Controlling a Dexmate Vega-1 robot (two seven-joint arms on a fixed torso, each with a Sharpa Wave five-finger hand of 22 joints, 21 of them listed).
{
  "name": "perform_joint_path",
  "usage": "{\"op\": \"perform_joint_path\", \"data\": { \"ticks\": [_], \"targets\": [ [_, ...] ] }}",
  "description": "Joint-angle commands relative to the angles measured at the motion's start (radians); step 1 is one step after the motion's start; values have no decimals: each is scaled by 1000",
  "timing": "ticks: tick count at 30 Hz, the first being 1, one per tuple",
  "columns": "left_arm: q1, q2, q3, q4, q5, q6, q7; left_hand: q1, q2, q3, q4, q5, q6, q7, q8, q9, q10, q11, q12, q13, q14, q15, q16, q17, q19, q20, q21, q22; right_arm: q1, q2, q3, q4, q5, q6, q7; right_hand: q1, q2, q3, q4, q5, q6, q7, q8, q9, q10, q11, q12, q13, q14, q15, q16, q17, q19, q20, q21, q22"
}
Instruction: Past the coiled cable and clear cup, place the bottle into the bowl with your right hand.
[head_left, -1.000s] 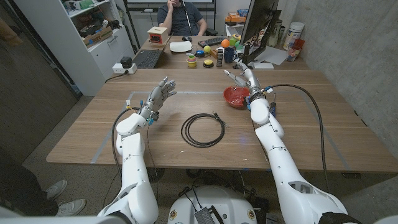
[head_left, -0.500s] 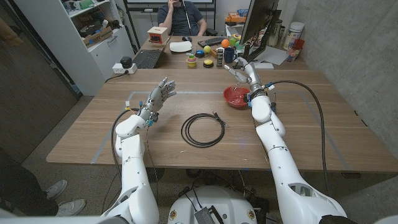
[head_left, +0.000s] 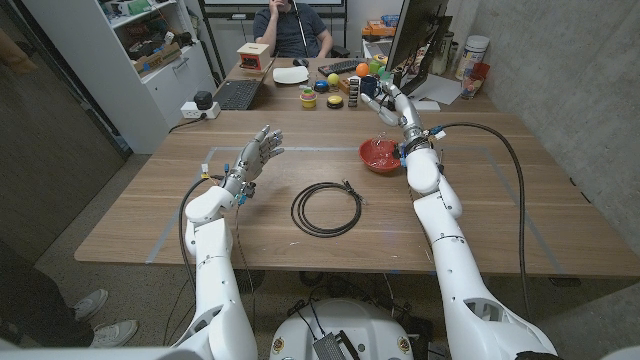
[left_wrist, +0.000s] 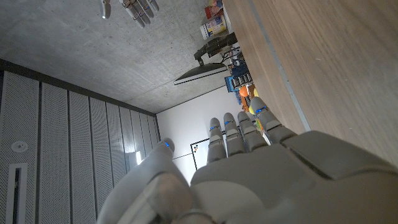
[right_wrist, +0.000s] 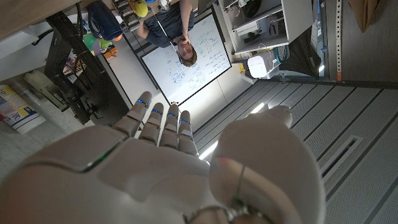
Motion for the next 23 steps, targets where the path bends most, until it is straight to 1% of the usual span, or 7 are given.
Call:
{"op": "perform_joint_path", "data": {
  "ticks": [1,3,10,13,21,22,23],
  "targets": [
    [21,-6,6,-31,-11,5,-7,5,-2,-3,-3,6,-3,2,4,5,4,-5,5,4,-1,-2,3,-1,8,-3,-4,4,-17,16,5,-63,-13,7,24,-15,0,-5,2,12,-6,7,-2,-1,-2,5,-4,2,-12,2,-3,2,-12,1,-10,3],
    [23,-6,8,-34,-11,5,-9,5,-2,-3,-3,6,-3,3,4,5,3,-5,5,4,-1,-2,3,-1,8,-3,-4,4,-19,19,6,-69,-19,10,16,-21,-1,-6,2,12,-6,7,-2,-1,-4,7,-5,2,-16,2,-3,2,-14,0,-13,3],
    [31,-8,10,-45,-20,4,-14,5,-2,-4,-3,6,-3,3,4,5,2,-3,4,4,0,-3,3,-1,8,-4,-5,4,-28,26,7,-95,-23,14,32,-33,-2,-6,1,14,-7,9,-3,-2,-9,8,-8,2,-22,2,-2,2,-19,1,-20,3],
    [35,-8,10,-51,-26,4,-19,5,-2,-5,-3,6,-3,3,4,5,2,-4,4,4,0,-2,3,-1,8,-2,-6,4,-35,33,4,-114,-39,5,30,-43,-1,-6,1,16,-11,7,-5,-3,-14,8,-10,2,-27,4,-2,2,-23,4,-26,4],
    [50,-12,10,-72,-33,8,-22,5,-1,-6,-3,6,-3,3,4,5,4,-4,5,4,1,-3,3,-1,8,-3,-6,4,-46,43,4,-129,-41,22,25,-65,0,-6,2,19,-23,4,-10,-5,-30,10,-18,3,-42,11,-2,2,-39,13,-40,4],
    [52,-10,11,-74,-34,6,-24,5,-1,-6,-3,6,-2,3,4,5,3,-4,4,4,1,-2,3,-1,8,-3,-6,4,-50,46,2,-139,-48,15,29,-67,0,-6,2,19,-25,5,-10,-5,-30,9,-18,3,-42,11,-2,2,-39,13,-41,4],
    [54,-12,10,-78,-36,5,-23,5,-1,-6,-3,6,-2,2,4,5,3,-5,4,4,1,-2,3,-1,8,-3,-6,4,-49,40,2,-139,-47,21,38,-70,0,-6,2,19,-25,7,-11,-5,-29,11,-18,3,-42,12,-1,2,-38,13,-42,4]
  ]
}}
